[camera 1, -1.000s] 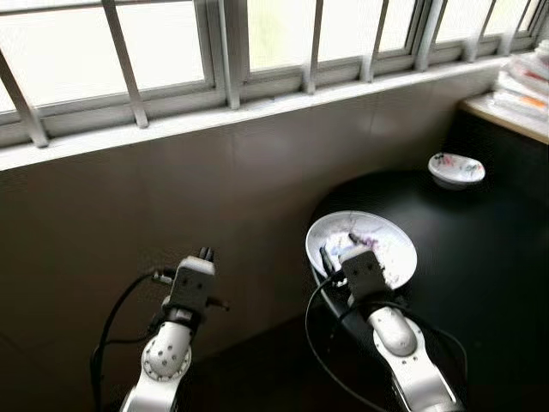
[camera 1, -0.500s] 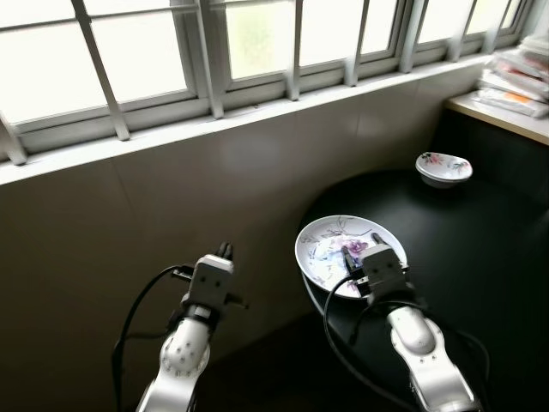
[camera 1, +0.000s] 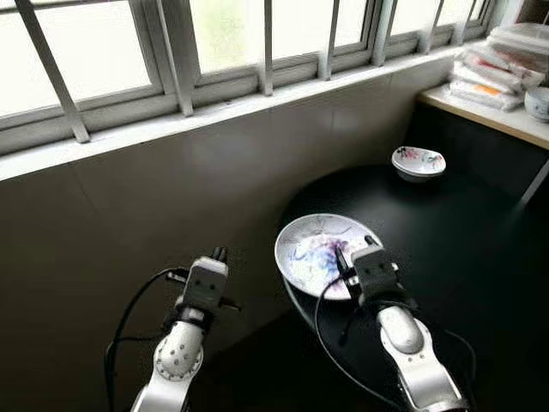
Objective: Kitchen organization
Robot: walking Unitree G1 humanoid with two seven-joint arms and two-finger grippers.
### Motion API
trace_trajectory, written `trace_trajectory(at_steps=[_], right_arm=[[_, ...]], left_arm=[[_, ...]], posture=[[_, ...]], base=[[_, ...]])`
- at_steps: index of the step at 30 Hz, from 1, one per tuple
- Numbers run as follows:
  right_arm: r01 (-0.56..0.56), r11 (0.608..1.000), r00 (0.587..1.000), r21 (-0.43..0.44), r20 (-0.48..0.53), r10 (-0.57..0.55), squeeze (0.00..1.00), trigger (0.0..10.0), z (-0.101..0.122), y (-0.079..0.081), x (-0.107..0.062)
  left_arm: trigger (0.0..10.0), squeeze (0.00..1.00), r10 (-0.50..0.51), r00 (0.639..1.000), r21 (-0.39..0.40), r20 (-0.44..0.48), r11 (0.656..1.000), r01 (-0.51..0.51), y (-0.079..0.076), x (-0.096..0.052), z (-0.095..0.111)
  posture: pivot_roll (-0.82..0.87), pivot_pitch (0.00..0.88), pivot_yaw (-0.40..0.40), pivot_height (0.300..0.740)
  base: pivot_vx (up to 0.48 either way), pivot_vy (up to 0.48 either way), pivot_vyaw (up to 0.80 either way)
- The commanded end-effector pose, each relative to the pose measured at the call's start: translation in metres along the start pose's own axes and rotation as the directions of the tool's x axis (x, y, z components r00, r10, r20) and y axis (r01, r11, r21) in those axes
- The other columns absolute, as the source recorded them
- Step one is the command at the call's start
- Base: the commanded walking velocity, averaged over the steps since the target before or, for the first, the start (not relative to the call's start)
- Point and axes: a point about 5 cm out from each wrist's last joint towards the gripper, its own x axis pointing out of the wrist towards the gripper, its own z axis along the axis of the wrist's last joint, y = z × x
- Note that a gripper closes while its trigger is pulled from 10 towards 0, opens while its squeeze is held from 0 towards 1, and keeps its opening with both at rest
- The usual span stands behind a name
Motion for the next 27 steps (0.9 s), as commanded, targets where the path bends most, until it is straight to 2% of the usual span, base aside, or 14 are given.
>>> trace_trajectory(at_steps=[1,4,6,7,8,12,16,17,21,27], right_arm=[[0.016,1.0,1.0,0.001,-0.019,-0.016,0.0,10.0,-0.003,-0.003,0.001],[0.065,0.995,0.996,0.071,-0.063,-0.061,0.0,10.0,-0.007,-0.009,0.001],[0.162,0.976,0.981,0.142,-0.129,-0.144,0.0,10.0,-0.014,-0.021,0.002],[0.162,0.976,0.981,0.142,-0.129,-0.144,0.0,10.0,-0.014,-0.021,0.002],[0.209,0.962,0.968,0.177,-0.179,-0.177,0.0,10.0,-0.021,-0.027,0.002],[0.285,0.939,0.943,0.191,-0.231,-0.239,0.0,10.0,-0.028,-0.04,0.001],[0.308,0.919,0.923,0.246,-0.311,-0.226,0.0,10.0,-0.039,-0.042,0.0],[0.275,0.923,0.916,0.269,-0.364,-0.167,0.0,10.0,-0.046,-0.038,0.002],[0.262,0.927,0.909,0.269,-0.393,-0.143,0.0,10.0,-0.053,-0.039,0.005],[0.299,0.897,0.877,0.325,-0.463,-0.124,0.0,10.0,-0.064,-0.041,0.007]], left_arm=[[10.0,0.0,-0.014,1.0,-0.006,-0.004,1.0,0.014,-0.002,-0.001,-0.001],[10.0,0.0,-0.02,1.0,-0.007,-0.006,1.0,0.02,-0.003,-0.001,-0.002],[10.0,0.0,-0.021,1.0,-0.007,-0.008,1.0,0.021,-0.003,-0.001,-0.002],[10.0,0.0,-0.021,1.0,-0.007,-0.008,1.0,0.021,-0.003,-0.001,-0.002],[10.0,0.0,-0.021,1.0,-0.007,-0.01,1.0,0.021,-0.003,-0.001,-0.002],[10.0,0.0,-0.022,1.0,-0.007,-0.012,1.0,0.022,-0.003,0.0,-0.002],[10.0,0.0,-0.023,1.0,-0.006,-0.013,1.0,0.023,-0.003,0.0,-0.002],[10.0,0.0,-0.024,1.0,-0.006,-0.013,1.0,0.024,-0.003,0.001,-0.002],[10.0,0.0,-0.027,1.0,-0.005,-0.012,1.0,0.026,-0.004,0.002,-0.002],[10.0,0.0,-0.02,1.0,-0.001,-0.011,1.0,0.02,-0.002,0.002,-0.002]], posture=[[-0.09,0.0,0.032,0.74],[-0.09,0.0,0.031,0.74],[-0.09,0.0,0.031,0.74],[-0.09,0.0,0.031,0.74],[-0.09,0.0,0.032,0.74],[-0.09,0.0,0.031,0.74],[-0.09,0.0,0.032,0.74],[-0.09,0.0,0.033,0.74],[-0.09,0.0,0.033,0.74],[-0.08,0.0,0.027,0.74]], base=[[0.0,0.0,0.0],[0.0,0.0,0.0],[0.0,0.0,0.0],[0.0,0.0,0.0],[0.0,0.0,0.0],[0.0,0.0,0.0],[0.0,0.0,0.0],[0.0,0.0,0.0],[0.0,0.0,0.0],[0.0,0.0,0.0]])
